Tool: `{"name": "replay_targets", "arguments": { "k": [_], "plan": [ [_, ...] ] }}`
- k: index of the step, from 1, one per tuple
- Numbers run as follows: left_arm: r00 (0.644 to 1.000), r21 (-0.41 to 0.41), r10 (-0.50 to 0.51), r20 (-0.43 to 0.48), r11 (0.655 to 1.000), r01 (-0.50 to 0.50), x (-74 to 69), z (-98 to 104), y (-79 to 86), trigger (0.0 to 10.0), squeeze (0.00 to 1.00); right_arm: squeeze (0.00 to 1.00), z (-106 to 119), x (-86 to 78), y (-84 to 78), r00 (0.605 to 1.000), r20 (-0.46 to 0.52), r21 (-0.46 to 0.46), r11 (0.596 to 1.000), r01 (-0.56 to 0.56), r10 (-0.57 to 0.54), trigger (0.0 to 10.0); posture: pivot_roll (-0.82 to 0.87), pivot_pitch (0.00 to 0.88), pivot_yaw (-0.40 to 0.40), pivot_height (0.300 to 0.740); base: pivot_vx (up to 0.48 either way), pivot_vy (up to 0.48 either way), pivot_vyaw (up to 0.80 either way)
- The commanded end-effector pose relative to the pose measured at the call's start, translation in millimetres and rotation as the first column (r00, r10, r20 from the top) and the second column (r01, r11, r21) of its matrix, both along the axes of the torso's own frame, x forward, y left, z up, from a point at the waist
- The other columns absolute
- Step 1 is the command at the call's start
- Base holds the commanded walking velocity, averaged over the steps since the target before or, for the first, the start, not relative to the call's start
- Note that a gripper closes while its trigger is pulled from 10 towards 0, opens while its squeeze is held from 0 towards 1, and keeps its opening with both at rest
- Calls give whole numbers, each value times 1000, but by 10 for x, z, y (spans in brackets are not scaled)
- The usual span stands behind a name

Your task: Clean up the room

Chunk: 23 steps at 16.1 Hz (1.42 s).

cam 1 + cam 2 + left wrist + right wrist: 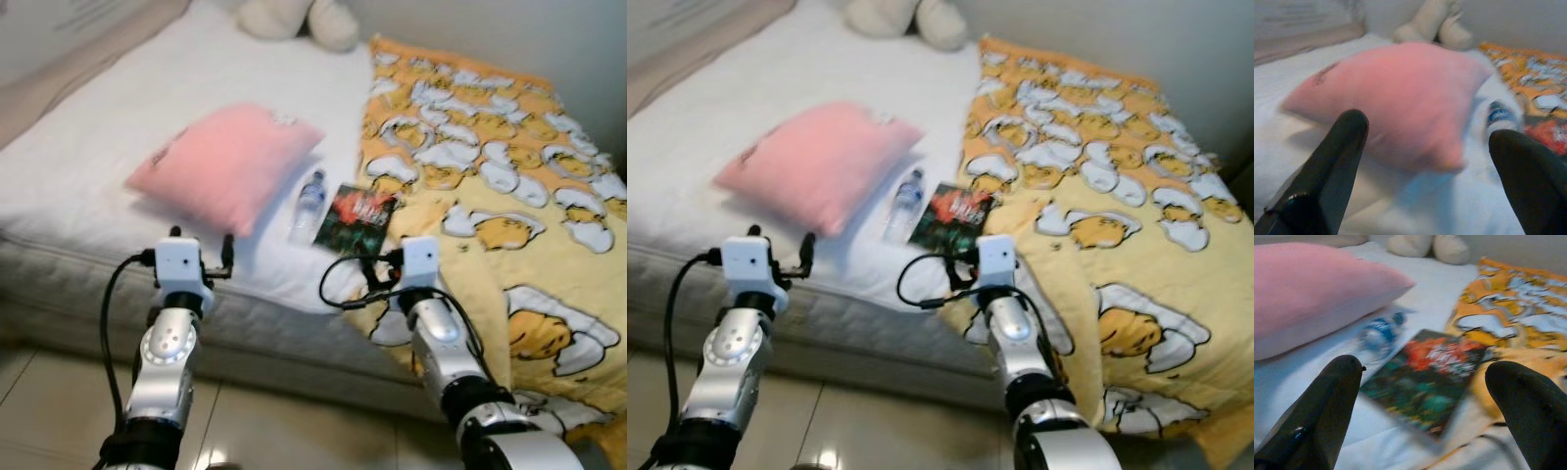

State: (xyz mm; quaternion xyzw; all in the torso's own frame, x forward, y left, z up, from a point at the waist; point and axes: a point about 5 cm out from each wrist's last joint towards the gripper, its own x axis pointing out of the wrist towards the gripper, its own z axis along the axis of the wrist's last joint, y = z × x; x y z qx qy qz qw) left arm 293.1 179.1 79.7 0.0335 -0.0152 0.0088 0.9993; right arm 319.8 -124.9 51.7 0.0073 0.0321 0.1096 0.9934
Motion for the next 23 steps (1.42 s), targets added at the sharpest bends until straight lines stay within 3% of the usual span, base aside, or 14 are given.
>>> {"name": "replay_targets", "arguments": {
  "k": [1,6,12,17,21,23],
  "plan": [
    [998,-2,-63,18,998,63,17,33,-173,10000,0,0,-14,-7,-160,999,-4,-5,999,53,-53,10000,190,0,-143,740,480,0,0],
    [988,102,-123,91,988,113,27,255,-230,10000,0,0,-36,-21,-235,990,-21,70,987,143,-142,10000,200,0,-118,740,246,0,-586],
    [980,201,-196,41,962,185,11,361,-74,10000,0,0,-111,-92,-39,991,-34,75,988,134,-132,10000,228,0,-30,740,0,0,0],
    [975,301,-223,14,931,208,-35,417,-99,10000,0,0,-76,-77,130,997,-19,79,994,80,-79,10000,293,0,-62,740,0,0,0],
    [978,355,-205,-23,913,200,-171,426,47,10000,0,0,-70,-61,289,999,-36,91,995,28,-25,10000,369,8,-68,740,0,0,0],
    [985,349,-167,-34,922,168,-204,424,140,10000,0,0,-60,-49,314,999,-40,93,995,33,-29,10000,378,10,-79,740,0,0,0]
  ]
}}
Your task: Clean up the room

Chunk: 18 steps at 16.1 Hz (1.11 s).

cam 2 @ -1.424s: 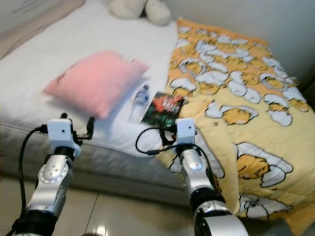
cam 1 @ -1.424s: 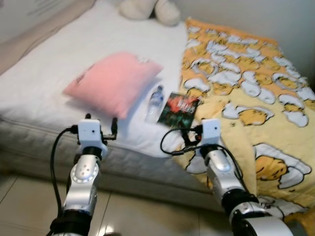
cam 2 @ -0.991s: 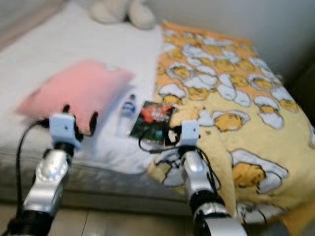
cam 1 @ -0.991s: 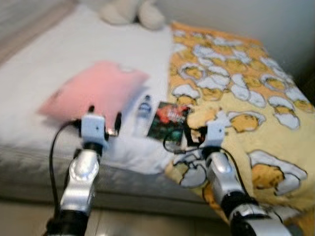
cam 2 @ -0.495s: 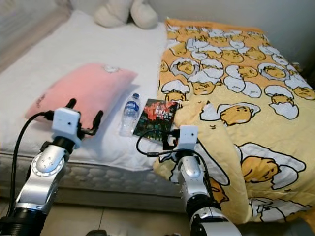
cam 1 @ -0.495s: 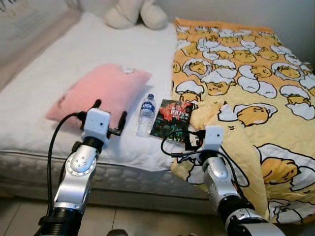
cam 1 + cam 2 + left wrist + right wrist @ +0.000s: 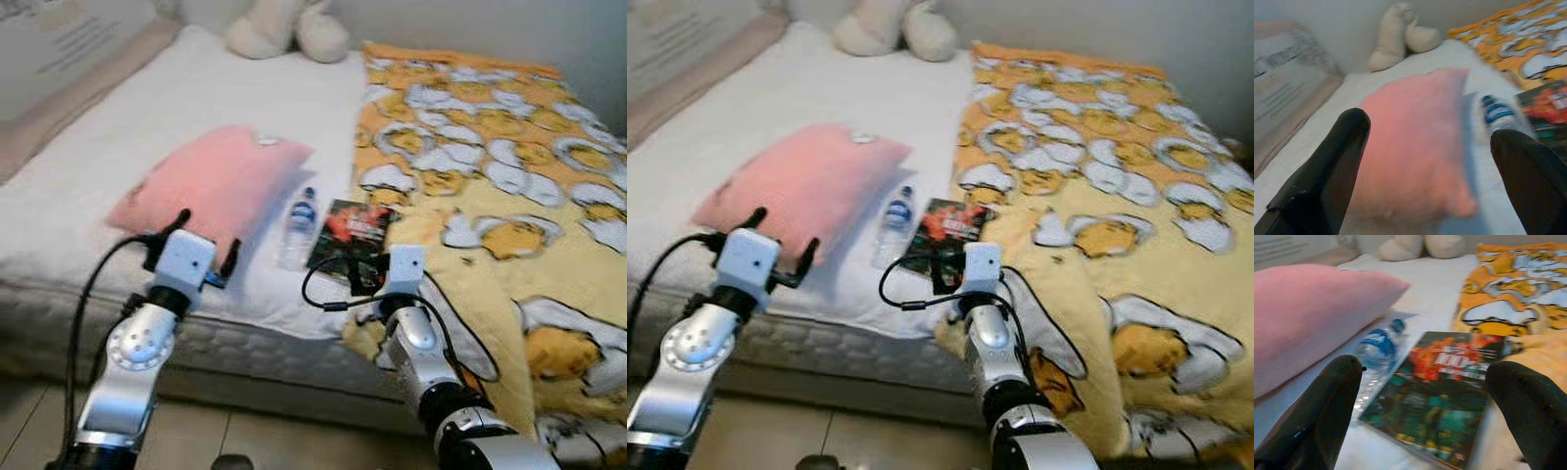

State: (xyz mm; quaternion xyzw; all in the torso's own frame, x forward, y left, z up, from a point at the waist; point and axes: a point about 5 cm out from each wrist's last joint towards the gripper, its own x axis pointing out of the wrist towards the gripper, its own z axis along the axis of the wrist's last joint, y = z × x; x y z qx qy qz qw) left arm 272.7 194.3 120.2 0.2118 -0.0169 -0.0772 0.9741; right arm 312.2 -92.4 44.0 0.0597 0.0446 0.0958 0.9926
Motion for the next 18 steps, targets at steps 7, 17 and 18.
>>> {"name": "replay_targets", "arguments": {
  "k": [7,17,18],
  "plan": [
    [999,-154,52,1,987,-52,256,-49,-192,10000,0,0,24,0,-205,999,48,-87,996,22,-18,10000,250,0,-126,740,0,0,-754],
    [968,-121,233,-91,962,-243,595,-300,-316,10000,0,0,87,33,-353,995,80,-87,994,61,-54,10000,180,0,-121,740,0,0,-148],
    [979,-132,173,-107,974,-186,685,-289,-396,10000,1000,0,76,6,-382,995,87,-90,994,65,-57,10000,166,0,-117,740,0,0,0]
  ]
}}
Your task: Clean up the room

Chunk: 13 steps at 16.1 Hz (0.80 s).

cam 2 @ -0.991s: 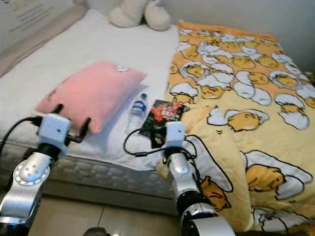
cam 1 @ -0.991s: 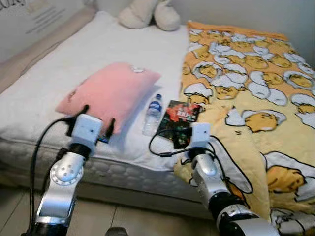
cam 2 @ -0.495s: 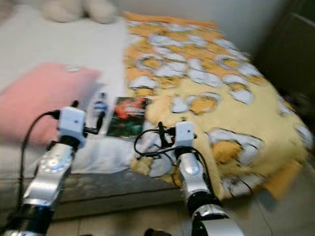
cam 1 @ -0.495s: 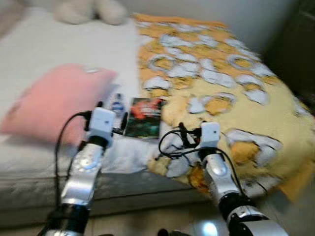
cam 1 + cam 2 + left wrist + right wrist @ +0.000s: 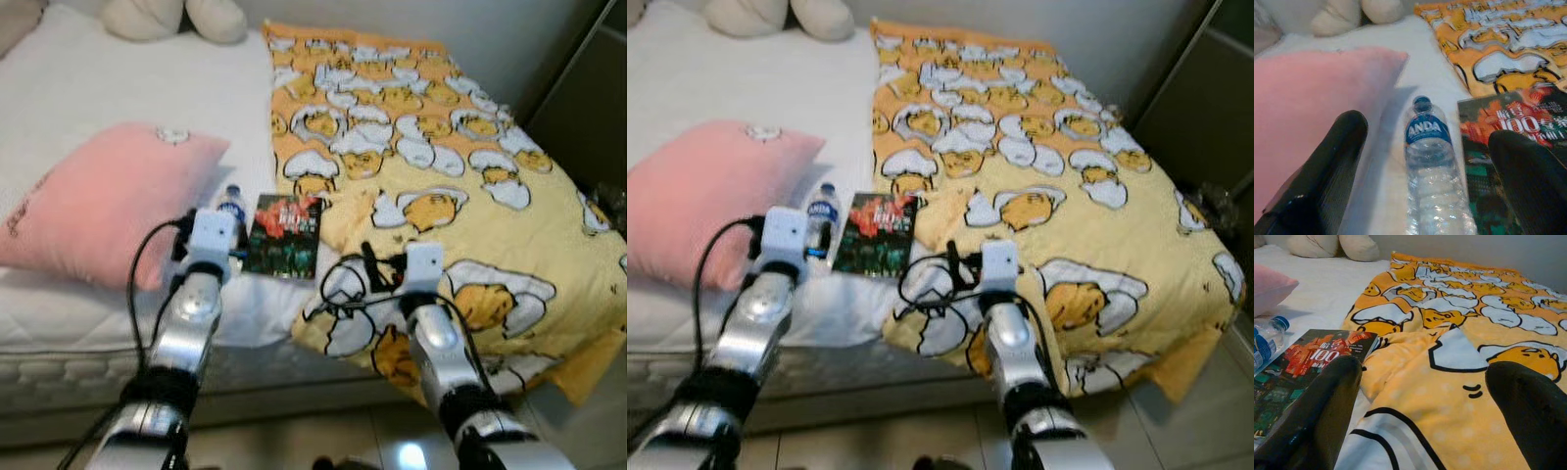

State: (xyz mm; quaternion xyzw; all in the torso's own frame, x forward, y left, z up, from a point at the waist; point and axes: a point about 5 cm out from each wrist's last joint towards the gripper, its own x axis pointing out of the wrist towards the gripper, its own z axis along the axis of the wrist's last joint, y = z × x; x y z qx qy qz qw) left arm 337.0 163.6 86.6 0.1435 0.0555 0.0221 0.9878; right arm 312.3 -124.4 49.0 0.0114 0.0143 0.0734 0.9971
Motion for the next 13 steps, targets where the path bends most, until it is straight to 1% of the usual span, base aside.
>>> {"name": "replay_targets", "arguments": {
  "k": [1,2,5,7,8,9,10,11,13],
  "plan": [
    [999,-13,-51,12,999,51,66,53,-105,10000,1000,0,20,-4,-71,1000,18,-3,1000,18,-18,10000,162,0,-115,740,0,0,0],
    [998,-35,-65,24,997,66,138,118,-132,10000,1000,0,6,-26,-104,999,20,-10,1000,29,-29,10000,142,0,-104,740,0,0,0],
    [998,-56,-64,22,996,65,154,99,-141,10000,1000,0,-14,-43,-142,999,9,-22,999,48,-48,10000,131,0,-99,740,0,0,0],
    [1000,-84,-23,-17,996,21,152,26,-90,10000,1000,0,-31,-57,-146,999,0,-22,999,40,-40,10000,129,0,-102,740,0,0,-728],
    [999,-113,3,-42,994,-8,182,2,-31,10000,1000,0,-26,-73,-155,999,10,-18,999,37,-37,10000,124,0,-111,740,0,0,0],
    [998,-122,10,-55,992,-17,201,-3,-3,10000,894,0,-29,-83,-161,999,10,-18,999,35,-35,10000,121,0,-113,740,0,0,0],
    [998,-123,15,-60,992,-22,206,-4,7,10000,894,0,-30,-88,-164,999,11,-18,999,35,-35,10000,120,0,-114,740,0,0,0],
    [996,-135,31,-80,990,-42,235,0,54,10000,0,0,-39,-113,-168,1000,13,-23,999,28,-28,10000,103,0,-117,740,0,0,0],
    [994,-130,41,-101,990,-54,290,37,90,10000,0,0,-52,-169,-195,1000,18,-33,999,21,-21,10000,77,0,-117,740,0,0,0]
  ]
}}
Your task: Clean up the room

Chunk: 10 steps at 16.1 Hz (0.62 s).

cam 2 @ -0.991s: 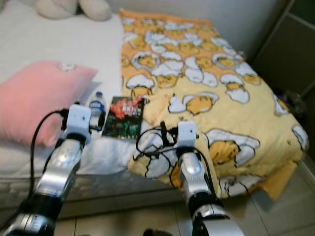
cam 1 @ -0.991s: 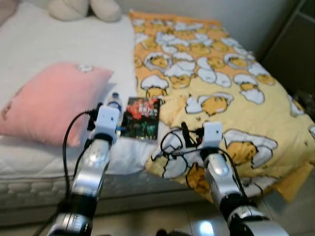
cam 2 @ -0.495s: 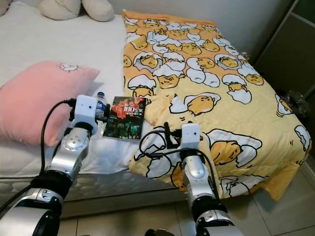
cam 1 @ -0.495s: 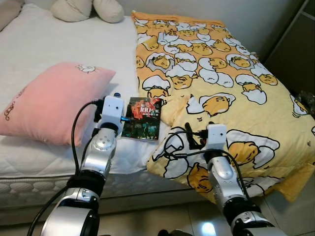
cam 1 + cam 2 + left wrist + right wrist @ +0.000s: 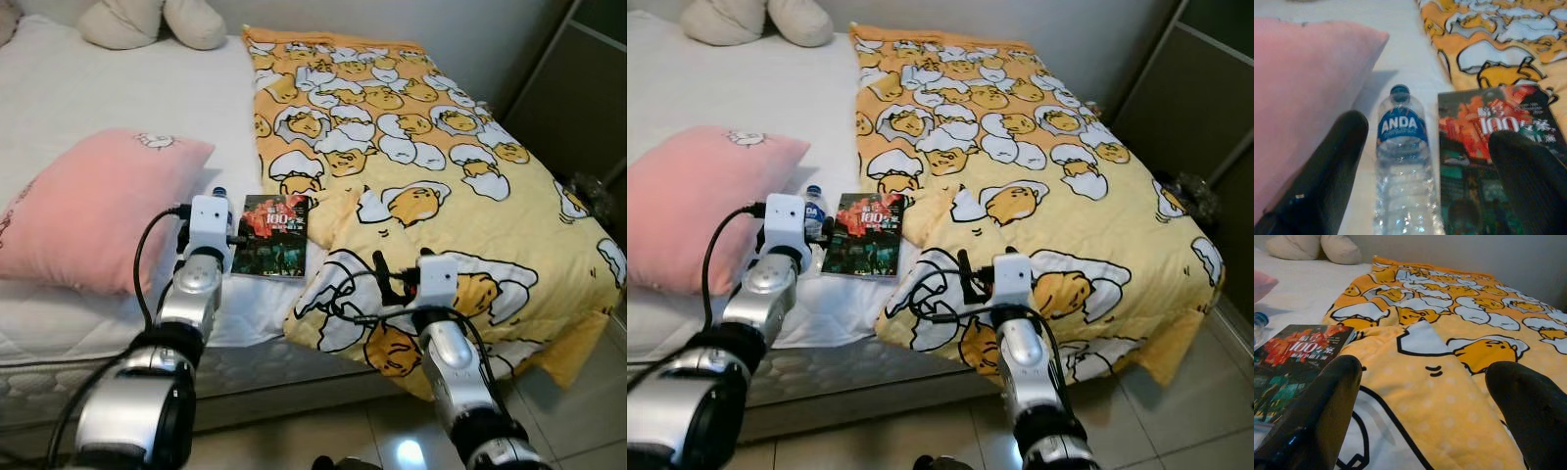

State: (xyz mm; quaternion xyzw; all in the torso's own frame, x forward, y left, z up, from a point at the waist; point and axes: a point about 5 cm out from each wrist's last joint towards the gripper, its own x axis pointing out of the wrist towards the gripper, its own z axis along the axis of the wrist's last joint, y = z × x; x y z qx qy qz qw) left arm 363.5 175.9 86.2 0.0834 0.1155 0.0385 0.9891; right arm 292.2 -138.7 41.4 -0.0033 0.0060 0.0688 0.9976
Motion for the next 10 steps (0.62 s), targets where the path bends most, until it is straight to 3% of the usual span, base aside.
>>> {"name": "replay_targets", "arguments": {
  "k": [1,8,10],
  "plan": [
    [1000,-10,-8,7,1000,8,44,52,-29,10000,0,0,13,-15,-80,1000,2,-11,1000,11,-11,10000,56,0,-116,740,0,0,0],
    [996,-19,-26,-86,1000,24,21,-64,-107,10000,0,0,-29,-474,-315,999,-6,-54,998,34,-34,10000,-84,63,-112,740,0,0,0],
    [993,11,-14,-118,1000,15,3,-106,-98,10000,0,0,-30,-597,-349,999,-25,-64,997,37,-39,10000,-113,85,-110,740,0,0,0]
  ]
}}
